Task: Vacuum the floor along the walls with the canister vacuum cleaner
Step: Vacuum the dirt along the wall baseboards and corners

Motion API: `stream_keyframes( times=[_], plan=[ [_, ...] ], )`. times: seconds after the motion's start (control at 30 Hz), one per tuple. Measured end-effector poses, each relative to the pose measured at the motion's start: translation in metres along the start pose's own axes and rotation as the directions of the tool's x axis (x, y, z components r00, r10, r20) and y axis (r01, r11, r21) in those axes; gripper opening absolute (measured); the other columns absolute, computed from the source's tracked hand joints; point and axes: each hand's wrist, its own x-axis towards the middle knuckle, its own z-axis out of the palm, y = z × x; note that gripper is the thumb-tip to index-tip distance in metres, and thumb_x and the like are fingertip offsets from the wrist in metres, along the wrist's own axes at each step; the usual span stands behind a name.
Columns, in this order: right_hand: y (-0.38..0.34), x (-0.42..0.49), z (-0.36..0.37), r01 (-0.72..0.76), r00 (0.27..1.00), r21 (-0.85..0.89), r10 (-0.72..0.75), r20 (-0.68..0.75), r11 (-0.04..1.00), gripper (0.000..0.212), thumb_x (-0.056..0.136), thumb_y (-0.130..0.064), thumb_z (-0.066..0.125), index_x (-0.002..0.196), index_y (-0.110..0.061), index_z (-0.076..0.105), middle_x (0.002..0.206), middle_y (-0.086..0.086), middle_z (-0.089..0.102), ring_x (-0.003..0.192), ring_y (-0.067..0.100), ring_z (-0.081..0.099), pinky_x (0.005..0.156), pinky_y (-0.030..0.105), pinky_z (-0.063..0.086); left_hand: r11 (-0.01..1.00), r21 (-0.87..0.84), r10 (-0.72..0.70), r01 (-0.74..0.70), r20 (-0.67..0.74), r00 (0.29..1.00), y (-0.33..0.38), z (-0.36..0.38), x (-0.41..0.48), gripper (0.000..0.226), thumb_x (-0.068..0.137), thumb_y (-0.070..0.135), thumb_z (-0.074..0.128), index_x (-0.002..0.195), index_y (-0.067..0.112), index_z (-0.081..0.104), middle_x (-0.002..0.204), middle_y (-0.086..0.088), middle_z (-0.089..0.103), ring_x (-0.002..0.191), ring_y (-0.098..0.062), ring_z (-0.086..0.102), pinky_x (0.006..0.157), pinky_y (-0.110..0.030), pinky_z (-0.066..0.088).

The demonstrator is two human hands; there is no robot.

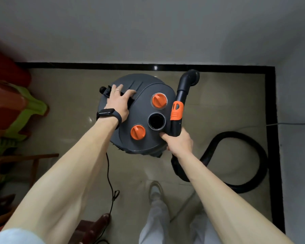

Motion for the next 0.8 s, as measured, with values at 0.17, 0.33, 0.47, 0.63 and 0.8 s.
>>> stream_keyframes(
  times=[0.17, 0.33, 0.47, 0.63, 0.8],
  plan=[
    [-0.043, 0.011, 0.035, 0.049, 0.999, -0.001, -0.049, 0.005, 0.999, 0.058, 0.069, -0.052, 0.075, 0.124, -0.036, 0.064, 0.109, -0.004, 0.075, 0.099, 0.03, 0.071, 0.096, 0.038, 0.055, 0.969, -0.245, -0.061, 0.02, -0.161, 0.985, 0.009, -0.006, -0.015, 0.059, 0.086, 0.01, 0.048, 0.142, 0.032, 0.045, 0.159, -0.005, 0.028, 0.148, -0.029, 0.014, 0.119, -0.053, 0.019],
    [-0.059, 0.019, 0.051, 0.091, 0.995, -0.031, -0.09, 0.037, 0.995, 0.043, 0.074, -0.056, 0.072, 0.111, -0.035, 0.068, 0.103, -0.002, 0.076, 0.099, 0.031, 0.071, 0.093, 0.041, 0.057, 0.976, 0.214, 0.049, -0.041, -0.032, 0.998, -0.002, 0.029, -0.038, 0.072, 0.093, 0.052, 0.044, 0.153, 0.046, 0.005, 0.165, 0.005, -0.011, 0.15, -0.031, -0.018, 0.106, -0.078, 0.003],
    [-0.058, 0.01, 0.038, 0.114, 0.992, -0.024, -0.115, -0.055, 0.993, 0.029, 0.079, -0.053, 0.067, 0.101, -0.035, 0.063, 0.091, -0.005, 0.074, 0.089, 0.028, 0.071, 0.083, 0.04, 0.059, 0.972, 0.23, 0.045, -0.042, -0.011, 0.999, -0.029, 0.009, -0.02, 0.083, 0.092, 0.025, 0.052, 0.153, 0.046, 0.0, 0.165, 0.008, -0.011, 0.15, -0.03, -0.015, 0.107, -0.078, 0.011],
    [-0.083, -0.025, -0.012, 0.164, 0.975, 0.01, -0.161, -0.153, 0.986, 0.027, 0.083, -0.052, 0.067, 0.1, -0.033, 0.06, 0.087, -0.002, 0.073, 0.086, 0.026, 0.071, 0.081, 0.043, 0.06, 0.974, 0.224, -0.058, 0.027, 0.131, 0.99, -0.028, -0.019, -0.013, 0.088, 0.089, 0.018, 0.057, 0.153, 0.048, 0.003, 0.164, 0.011, -0.014, 0.15, -0.027, -0.015, 0.11, -0.074, 0.014],
    [-0.13, -0.12, -0.096, 0.274, 0.947, 0.173, -0.233, -0.223, 0.946, 0.021, 0.087, -0.037, 0.075, 0.103, -0.026, 0.065, 0.068, -0.002, 0.068, 0.058, 0.015, 0.063, 0.062, 0.036, 0.059, 0.993, 0.11, -0.008, -0.038, 0.385, 0.923, 0.049, -0.043, -0.039, 0.085, 0.083, 0.027, 0.059, 0.155, 0.039, 0.016, 0.166, 0.006, 0.002, 0.151, -0.032, -0.005, 0.116, -0.064, 0.011]
  ],
)
